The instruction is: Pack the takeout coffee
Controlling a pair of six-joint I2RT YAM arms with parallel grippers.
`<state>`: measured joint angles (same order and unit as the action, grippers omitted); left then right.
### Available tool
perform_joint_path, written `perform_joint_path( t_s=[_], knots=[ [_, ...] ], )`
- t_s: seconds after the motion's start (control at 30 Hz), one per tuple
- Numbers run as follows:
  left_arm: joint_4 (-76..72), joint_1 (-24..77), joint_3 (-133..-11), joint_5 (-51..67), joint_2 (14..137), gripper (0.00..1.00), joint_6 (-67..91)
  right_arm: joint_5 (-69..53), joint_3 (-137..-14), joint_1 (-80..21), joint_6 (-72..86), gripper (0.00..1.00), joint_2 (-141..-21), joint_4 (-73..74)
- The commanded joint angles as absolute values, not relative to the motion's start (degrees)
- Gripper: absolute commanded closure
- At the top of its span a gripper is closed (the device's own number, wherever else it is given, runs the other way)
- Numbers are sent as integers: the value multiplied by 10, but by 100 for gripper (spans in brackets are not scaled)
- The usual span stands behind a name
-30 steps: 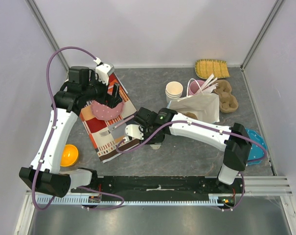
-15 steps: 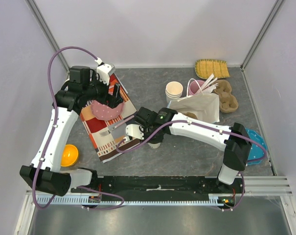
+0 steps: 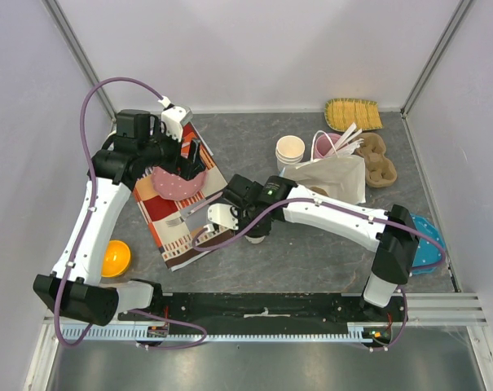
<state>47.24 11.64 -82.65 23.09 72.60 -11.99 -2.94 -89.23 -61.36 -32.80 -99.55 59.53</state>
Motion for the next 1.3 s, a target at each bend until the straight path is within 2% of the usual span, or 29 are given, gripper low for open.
perform_joint_path(
  t_s=[0.0,0.4,0.9,1.27],
  knots=[
    [468,113,-845,251,727,3,-141,-43,-931,-614,-320,80,-984,612],
    [468,113,-845,252,729,3,-141,-72,-1028,-615,-273,81,-974,651],
    [468,113,-845,268,737,3,-137,-85,-1172,-618,-190,88,-945,698],
    [467,113,-840,276,737,3,-136,-9,-1243,-619,-107,91,-891,734]
  ],
)
